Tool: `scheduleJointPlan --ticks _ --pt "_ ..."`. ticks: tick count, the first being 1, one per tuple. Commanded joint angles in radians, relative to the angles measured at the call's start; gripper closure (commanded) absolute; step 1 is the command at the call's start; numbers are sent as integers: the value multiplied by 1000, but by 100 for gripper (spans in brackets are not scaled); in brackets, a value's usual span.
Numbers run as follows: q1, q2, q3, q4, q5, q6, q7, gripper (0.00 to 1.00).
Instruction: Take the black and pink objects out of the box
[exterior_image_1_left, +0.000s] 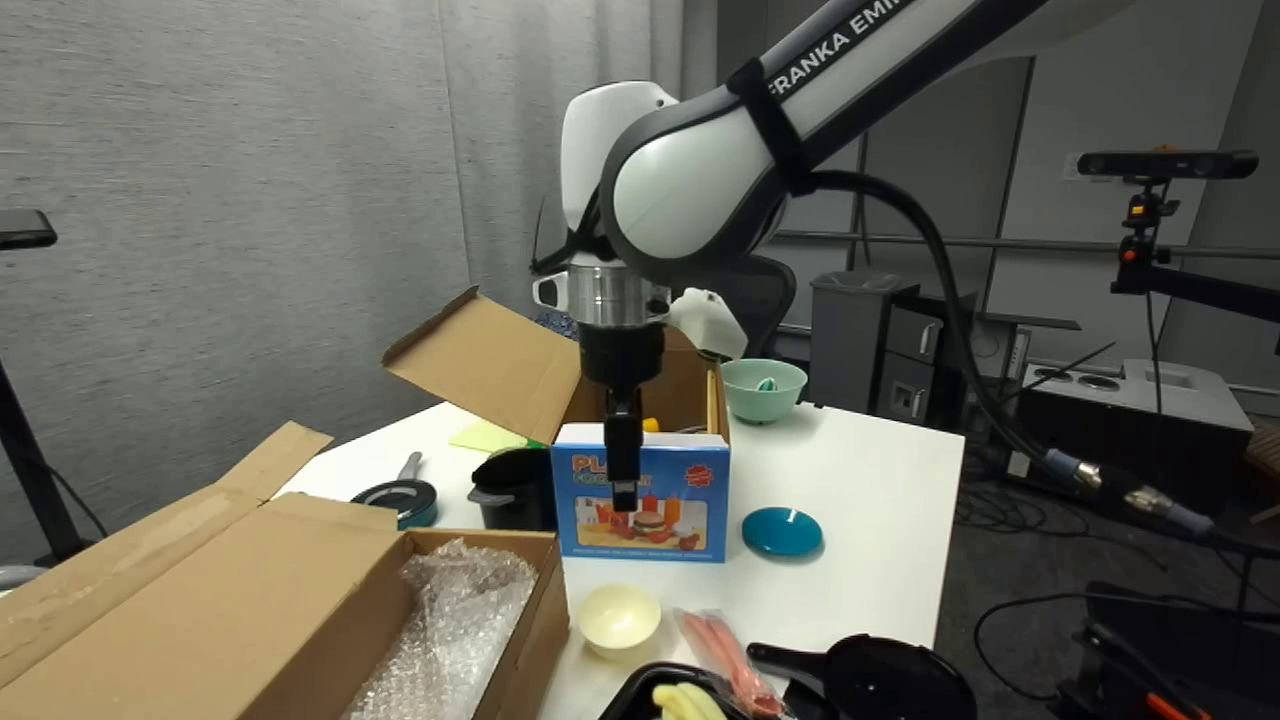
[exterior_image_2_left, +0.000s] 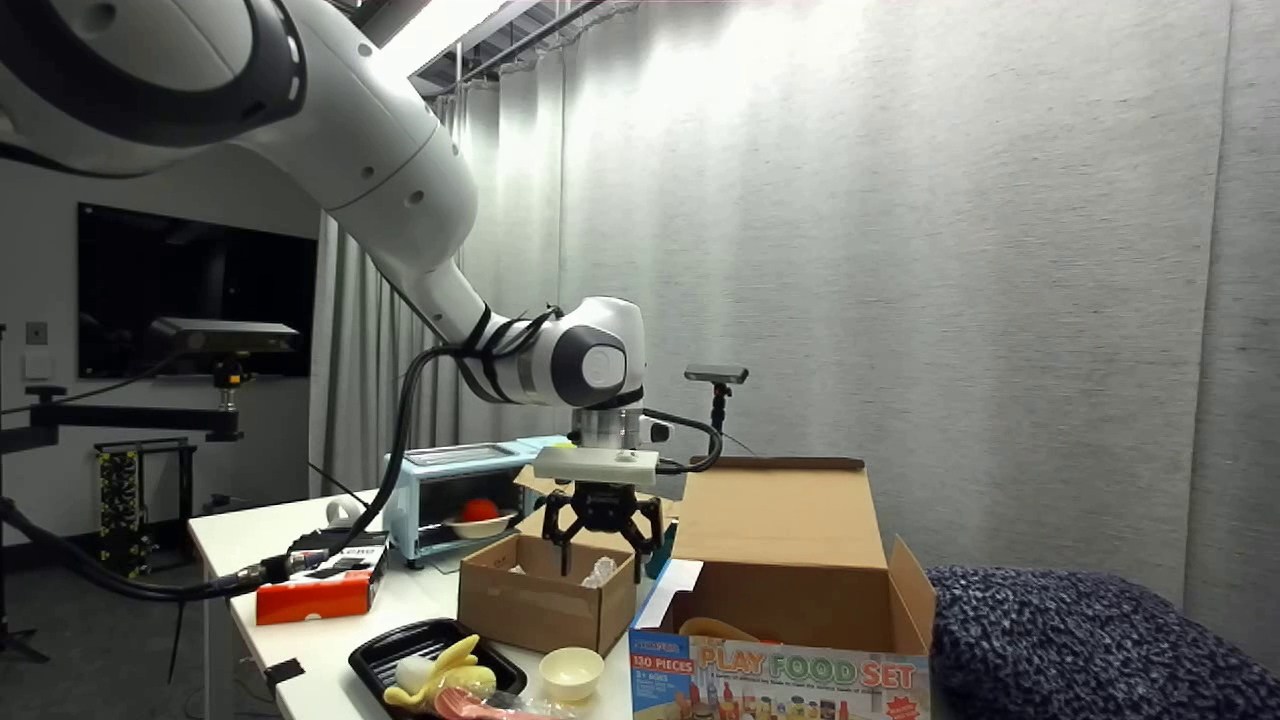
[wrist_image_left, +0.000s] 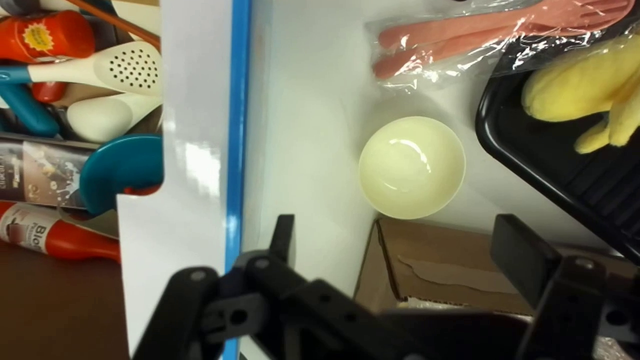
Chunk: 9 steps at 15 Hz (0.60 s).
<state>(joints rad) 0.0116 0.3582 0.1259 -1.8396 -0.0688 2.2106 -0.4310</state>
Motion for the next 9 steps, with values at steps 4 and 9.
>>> scheduleJointPlan --ticks 4,9 --pt "5 1 -4 3 1 -3 -1 0" --pt "-88 143 -57 -19 -28 286 -135 0"
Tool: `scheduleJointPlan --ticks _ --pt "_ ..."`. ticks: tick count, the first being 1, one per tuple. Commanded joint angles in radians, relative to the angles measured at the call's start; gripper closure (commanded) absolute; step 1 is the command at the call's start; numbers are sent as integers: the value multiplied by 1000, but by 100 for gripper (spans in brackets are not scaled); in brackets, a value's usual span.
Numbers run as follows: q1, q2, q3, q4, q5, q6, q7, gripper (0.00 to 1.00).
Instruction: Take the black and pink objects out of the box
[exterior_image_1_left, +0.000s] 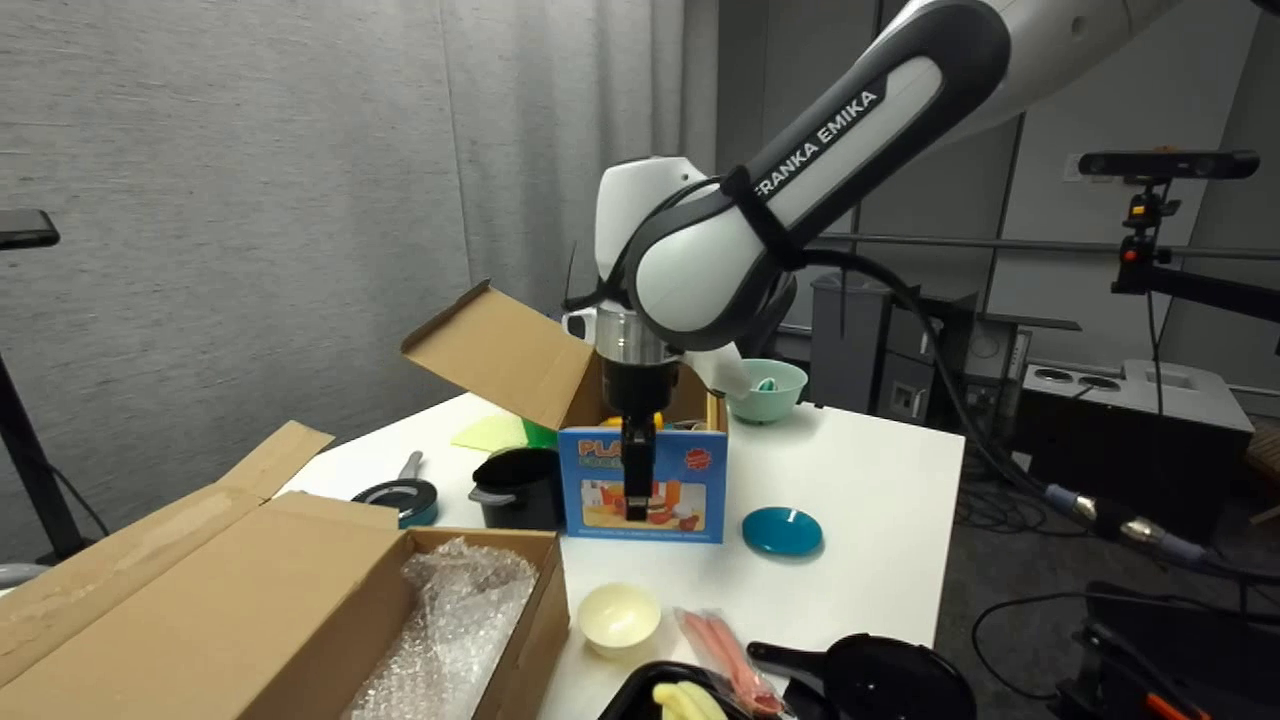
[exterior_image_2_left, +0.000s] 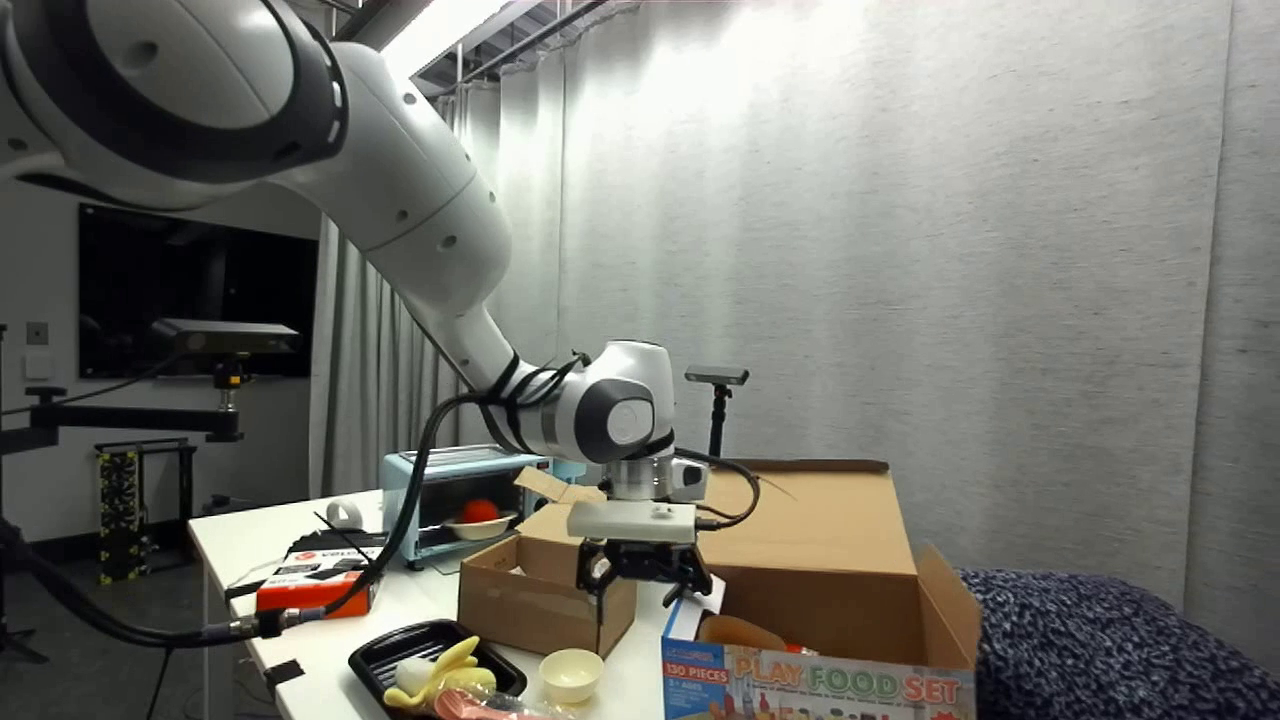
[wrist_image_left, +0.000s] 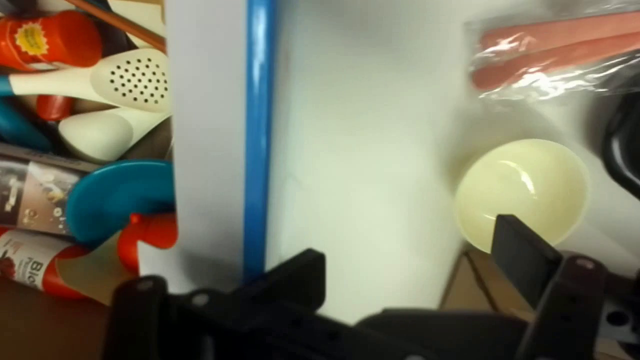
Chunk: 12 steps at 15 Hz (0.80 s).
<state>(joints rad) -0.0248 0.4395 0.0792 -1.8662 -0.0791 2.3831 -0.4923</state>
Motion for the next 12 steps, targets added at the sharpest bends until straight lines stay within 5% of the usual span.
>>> scheduleJointPlan --ticks 1,7,12 --pt "-63 52 -9 4 -15 143 -90 0" --pt "-140 47 54 -51 36 342 -236 0" --pt "-246 20 231 -85 166 326 -527 0"
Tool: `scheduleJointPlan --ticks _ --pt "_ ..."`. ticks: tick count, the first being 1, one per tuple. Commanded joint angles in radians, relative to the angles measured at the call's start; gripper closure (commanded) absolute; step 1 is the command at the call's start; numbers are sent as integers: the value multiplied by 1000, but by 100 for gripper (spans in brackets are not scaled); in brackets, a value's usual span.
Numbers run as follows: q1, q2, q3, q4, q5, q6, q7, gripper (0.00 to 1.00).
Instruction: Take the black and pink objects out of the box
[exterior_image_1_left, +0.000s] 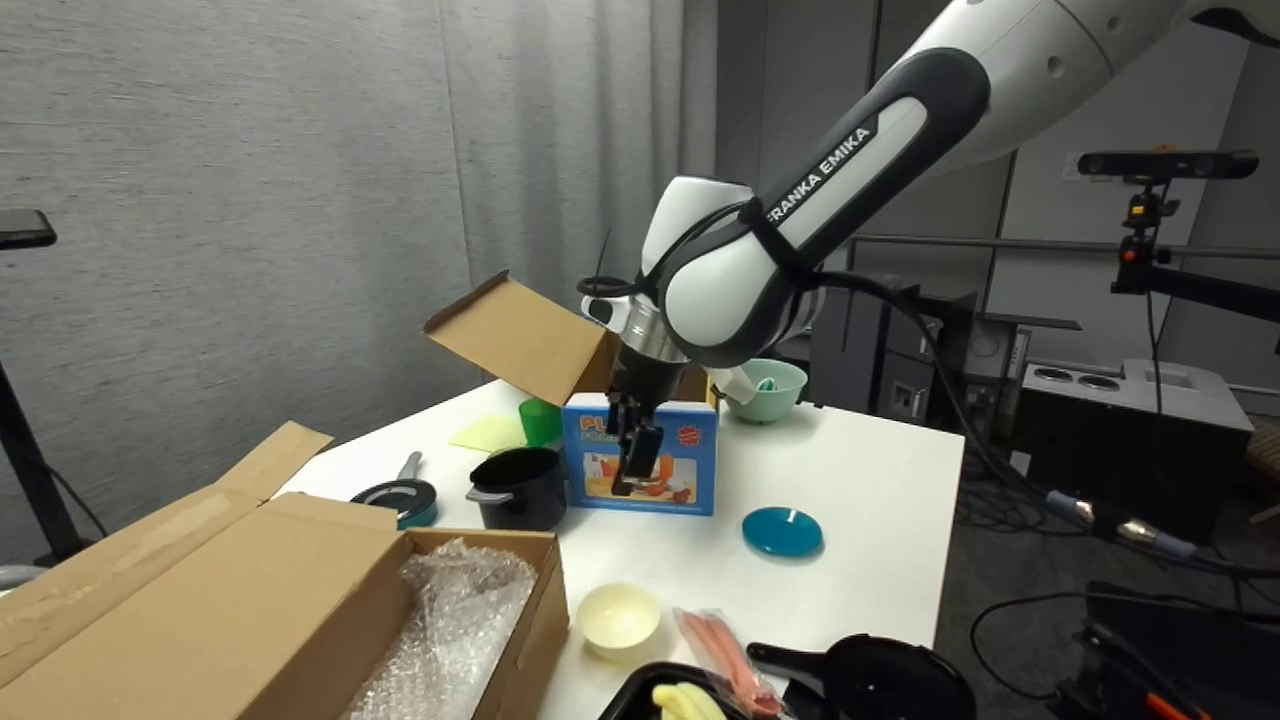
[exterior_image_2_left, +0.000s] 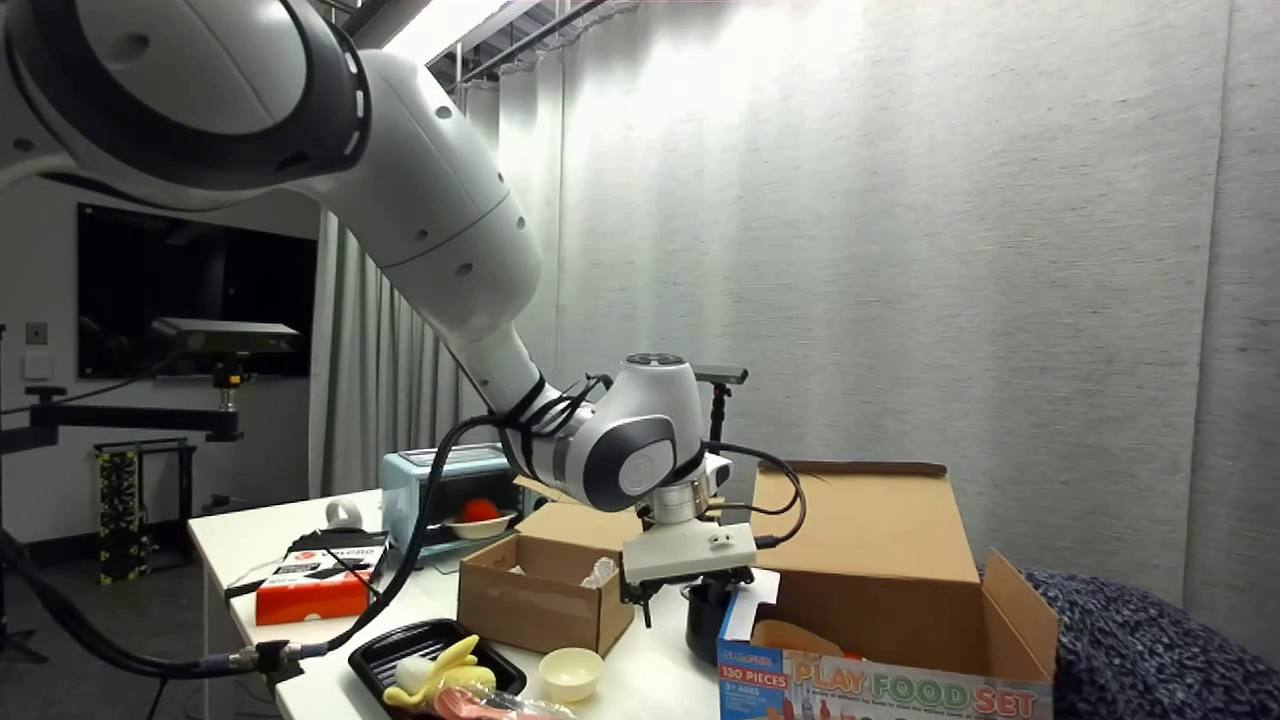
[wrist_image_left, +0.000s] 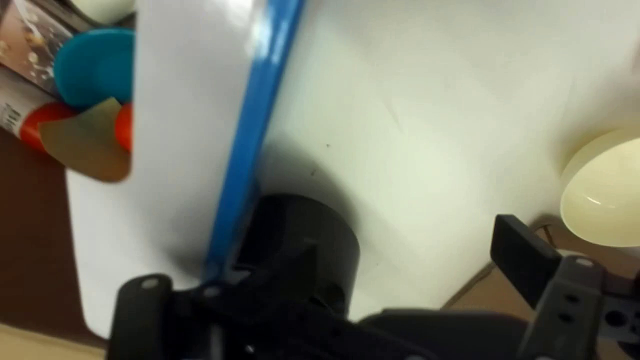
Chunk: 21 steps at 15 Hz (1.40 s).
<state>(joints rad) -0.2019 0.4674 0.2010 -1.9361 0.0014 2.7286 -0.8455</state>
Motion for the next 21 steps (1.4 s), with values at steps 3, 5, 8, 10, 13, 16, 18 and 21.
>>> scheduleJointPlan --ticks 3,5,8,10,13,16,18,21 --pt "-61 6 173 4 148 -83 -303 0" --pt "-27 -2 168 14 150 -122 -332 0" --pt "12 -18 146 28 124 -156 -361 0" --pt "-1 -76 141 15 132 -197 -406 0" --pt "-3 -160 109 3 139 -257 -467 0" --pt "37 -225 28 23 116 -337 -421 0" --pt "90 -230 -34 25 62 -292 -270 0" --pt "147 -190 -78 37 35 -195 -52 0"
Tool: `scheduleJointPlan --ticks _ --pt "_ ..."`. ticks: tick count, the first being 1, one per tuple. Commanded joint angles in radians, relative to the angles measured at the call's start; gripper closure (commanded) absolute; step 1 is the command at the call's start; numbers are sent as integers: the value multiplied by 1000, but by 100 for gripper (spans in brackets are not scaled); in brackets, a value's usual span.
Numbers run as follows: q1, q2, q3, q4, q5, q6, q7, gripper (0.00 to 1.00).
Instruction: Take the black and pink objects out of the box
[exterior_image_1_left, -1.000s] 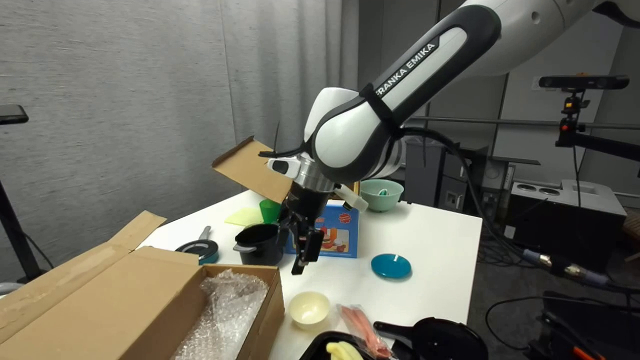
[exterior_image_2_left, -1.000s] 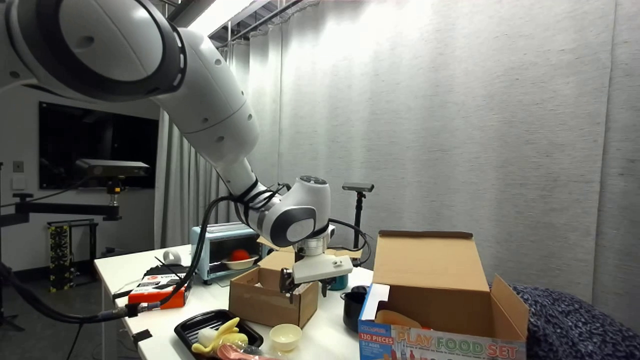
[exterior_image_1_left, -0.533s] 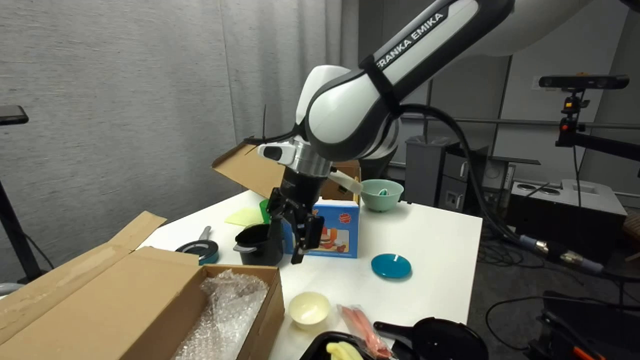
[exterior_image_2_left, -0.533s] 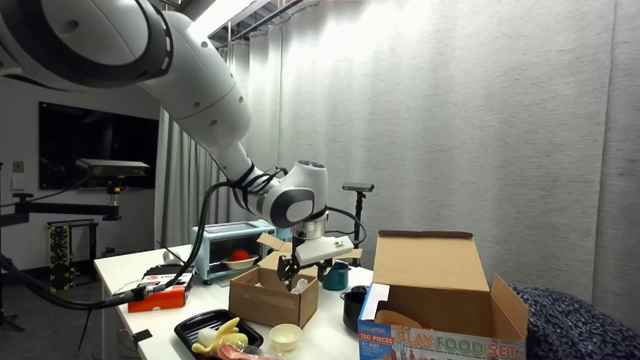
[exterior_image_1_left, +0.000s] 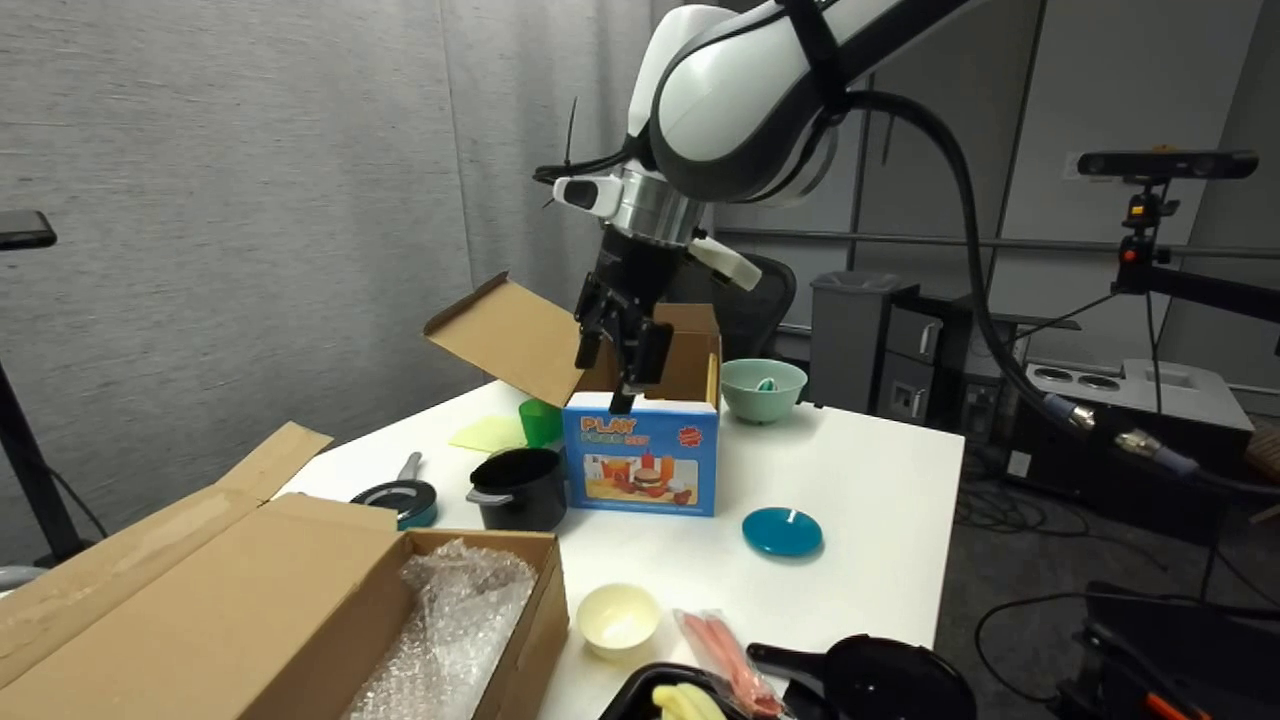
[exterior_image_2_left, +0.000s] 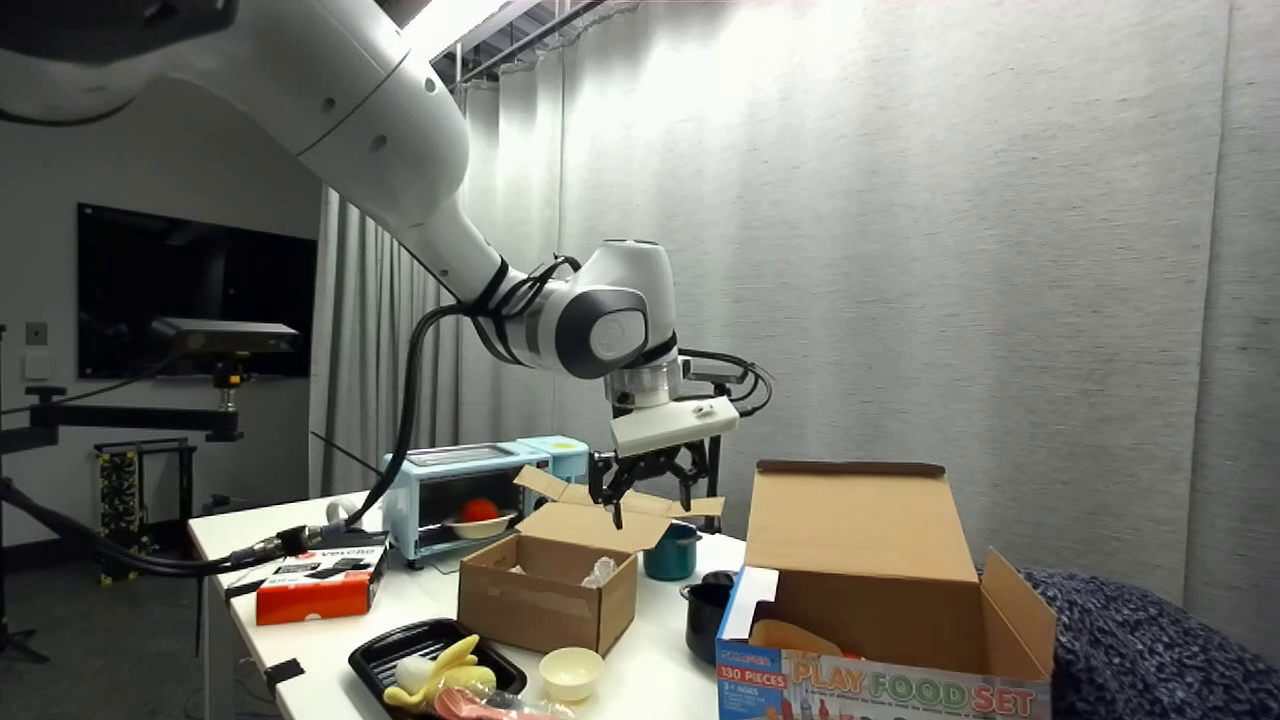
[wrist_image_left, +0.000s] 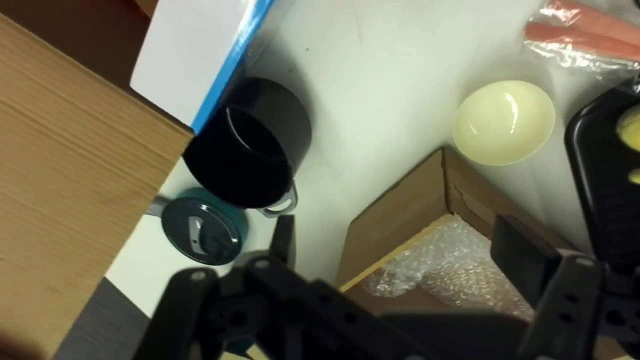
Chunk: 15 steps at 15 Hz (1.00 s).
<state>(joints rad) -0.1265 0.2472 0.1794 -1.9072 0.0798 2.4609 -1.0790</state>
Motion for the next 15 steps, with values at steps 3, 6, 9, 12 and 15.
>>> scheduleJointPlan --ticks 3,6,9,12,15 --pt "121 80 -83 22 -92 152 410 0" --pt "186 112 -140 16 -172 244 648 0" --pt "351 131 -336 17 -365 267 881 0" --pt "329 113 -303 20 -516 151 968 0" --pt "283 106 -260 7 -501 162 950 0"
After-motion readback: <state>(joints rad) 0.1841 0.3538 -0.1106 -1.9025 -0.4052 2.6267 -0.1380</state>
